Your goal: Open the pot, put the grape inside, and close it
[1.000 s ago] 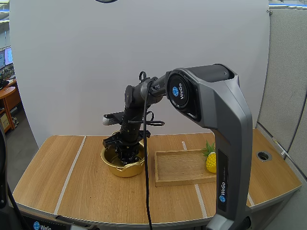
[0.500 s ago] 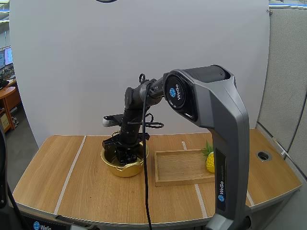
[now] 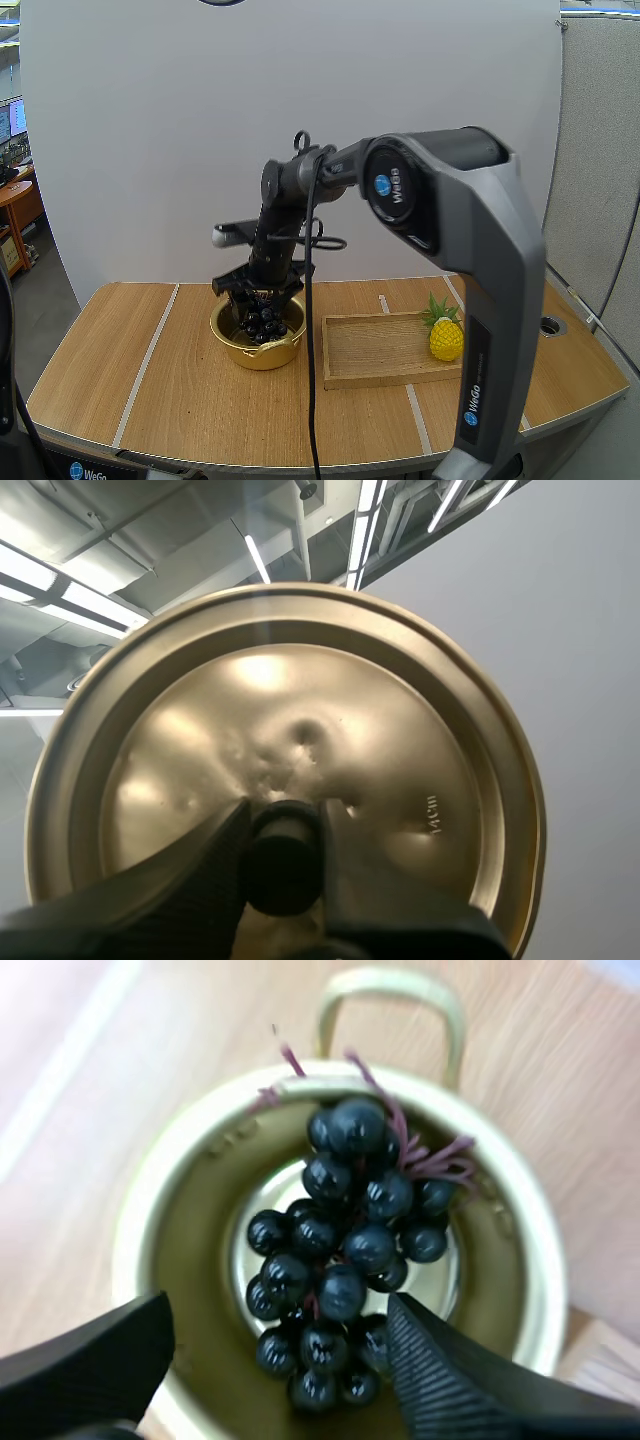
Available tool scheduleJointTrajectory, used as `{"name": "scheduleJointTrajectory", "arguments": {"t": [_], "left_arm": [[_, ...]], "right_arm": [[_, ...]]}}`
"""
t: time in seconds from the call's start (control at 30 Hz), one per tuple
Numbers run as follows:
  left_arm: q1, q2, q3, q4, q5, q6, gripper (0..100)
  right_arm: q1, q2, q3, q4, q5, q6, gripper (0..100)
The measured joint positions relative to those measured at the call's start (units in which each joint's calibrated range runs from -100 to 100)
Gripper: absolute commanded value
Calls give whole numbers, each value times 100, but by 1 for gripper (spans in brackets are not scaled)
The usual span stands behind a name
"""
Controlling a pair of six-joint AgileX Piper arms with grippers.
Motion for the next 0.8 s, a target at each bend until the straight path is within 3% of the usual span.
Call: {"name": "scheduleJointTrajectory", "arguments": {"t": [0.67, 0.8], "left_arm": [[0, 0, 0, 0, 0, 0, 0], [0, 0, 0, 0, 0, 0, 0]], "right_arm": [[0, -2334, 0, -390, 1258, 425, 100], [0, -3225, 0, -657, 1436, 656, 100]]}}
